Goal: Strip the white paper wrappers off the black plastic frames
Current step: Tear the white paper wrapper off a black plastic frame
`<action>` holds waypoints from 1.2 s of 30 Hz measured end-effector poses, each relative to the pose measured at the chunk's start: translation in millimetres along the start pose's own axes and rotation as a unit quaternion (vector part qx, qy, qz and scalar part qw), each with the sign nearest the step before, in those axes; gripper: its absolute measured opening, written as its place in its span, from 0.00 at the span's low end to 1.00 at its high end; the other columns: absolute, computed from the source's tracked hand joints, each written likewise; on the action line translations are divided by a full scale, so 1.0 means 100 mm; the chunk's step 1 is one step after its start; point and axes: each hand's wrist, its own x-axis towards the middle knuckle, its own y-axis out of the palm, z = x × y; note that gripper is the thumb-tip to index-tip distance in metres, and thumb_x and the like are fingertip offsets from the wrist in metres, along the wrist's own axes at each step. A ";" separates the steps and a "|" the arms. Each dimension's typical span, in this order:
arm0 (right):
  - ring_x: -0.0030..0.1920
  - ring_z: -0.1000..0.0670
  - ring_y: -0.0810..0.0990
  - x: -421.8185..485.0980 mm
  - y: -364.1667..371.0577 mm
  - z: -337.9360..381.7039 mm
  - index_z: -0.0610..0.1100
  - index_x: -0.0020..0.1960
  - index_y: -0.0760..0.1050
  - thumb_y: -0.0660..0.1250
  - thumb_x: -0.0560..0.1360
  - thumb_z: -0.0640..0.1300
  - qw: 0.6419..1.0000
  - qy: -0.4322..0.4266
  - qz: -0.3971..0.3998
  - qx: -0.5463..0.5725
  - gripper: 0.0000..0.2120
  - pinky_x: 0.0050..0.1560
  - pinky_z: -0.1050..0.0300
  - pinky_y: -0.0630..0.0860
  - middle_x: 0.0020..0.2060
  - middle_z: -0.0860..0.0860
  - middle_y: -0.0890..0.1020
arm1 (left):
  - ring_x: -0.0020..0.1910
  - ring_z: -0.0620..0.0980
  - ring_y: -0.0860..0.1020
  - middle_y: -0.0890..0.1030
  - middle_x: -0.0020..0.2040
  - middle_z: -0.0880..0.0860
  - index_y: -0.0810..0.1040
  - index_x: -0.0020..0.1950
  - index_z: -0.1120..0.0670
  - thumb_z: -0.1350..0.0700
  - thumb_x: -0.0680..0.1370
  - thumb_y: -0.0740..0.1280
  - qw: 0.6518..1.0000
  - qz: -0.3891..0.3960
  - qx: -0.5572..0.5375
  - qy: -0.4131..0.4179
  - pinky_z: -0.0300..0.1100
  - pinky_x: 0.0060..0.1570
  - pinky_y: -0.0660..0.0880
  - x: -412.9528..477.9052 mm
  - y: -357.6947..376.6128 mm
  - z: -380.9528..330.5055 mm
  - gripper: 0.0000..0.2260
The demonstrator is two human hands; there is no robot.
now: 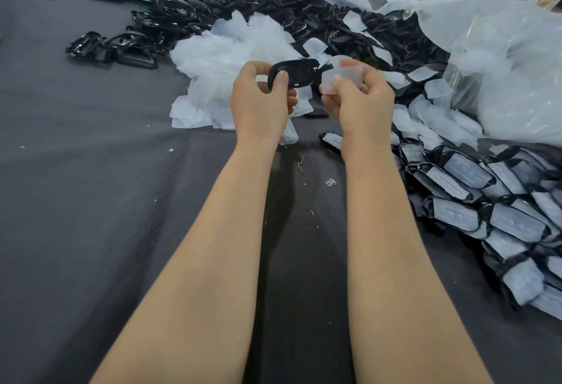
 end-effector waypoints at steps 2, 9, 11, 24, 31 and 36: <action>0.34 0.56 0.80 -0.02 -0.02 -0.04 0.46 0.47 0.77 0.63 0.77 0.36 1.000 -0.001 -0.026 -0.015 0.08 0.43 0.58 0.80 0.34 0.53 0.79 | 0.26 0.39 0.76 0.78 0.33 0.51 0.71 0.47 0.53 0.62 0.80 0.62 1.000 0.002 0.011 0.004 0.36 0.33 0.77 0.00 0.00 0.00 0.04; 0.35 0.59 0.81 0.03 -0.05 -0.03 0.41 0.55 0.72 0.60 0.80 0.36 1.000 0.004 -0.019 -0.023 0.06 0.37 0.70 0.75 0.39 0.53 0.79 | 0.26 0.39 0.77 0.78 0.33 0.52 0.71 0.51 0.56 0.63 0.80 0.61 1.000 0.005 0.026 0.005 0.36 0.32 0.77 0.02 0.00 0.00 0.03; 0.27 0.62 0.77 0.03 -0.06 -0.04 0.42 0.53 0.70 0.61 0.79 0.36 0.999 0.002 -0.026 -0.034 0.04 0.34 0.70 0.74 0.36 0.55 0.78 | 0.27 0.39 0.77 0.78 0.34 0.52 0.71 0.51 0.55 0.63 0.80 0.61 1.000 0.006 0.028 0.004 0.36 0.32 0.77 0.02 -0.01 0.00 0.04; 0.28 0.60 0.75 -0.04 -0.03 0.03 0.45 0.44 0.75 0.65 0.76 0.34 0.997 -0.035 0.066 0.035 0.08 0.36 0.66 0.74 0.32 0.52 0.78 | 0.30 0.41 0.79 0.79 0.36 0.52 0.72 0.53 0.54 0.63 0.80 0.61 0.999 0.038 0.035 0.004 0.35 0.35 0.78 0.01 -0.01 0.00 0.05; 0.36 0.52 0.79 -0.07 0.01 -0.02 0.44 0.45 0.74 0.67 0.76 0.37 0.988 -0.114 0.026 -0.098 0.04 0.43 0.55 0.79 0.37 0.49 0.80 | 0.31 0.41 0.80 0.81 0.37 0.53 0.73 0.54 0.55 0.63 0.80 0.62 0.996 0.085 0.022 0.014 0.35 0.37 0.78 -0.01 -0.01 0.00 0.05; 0.41 0.53 0.78 -0.07 0.03 -0.04 0.42 0.45 0.76 0.67 0.76 0.38 0.973 -0.162 0.016 -0.162 0.01 0.49 0.57 0.77 0.38 0.52 0.79 | 0.29 0.40 0.79 0.80 0.34 0.52 0.73 0.52 0.53 0.61 0.79 0.65 0.995 0.099 0.014 0.030 0.35 0.36 0.77 -0.01 -0.01 -0.02 0.04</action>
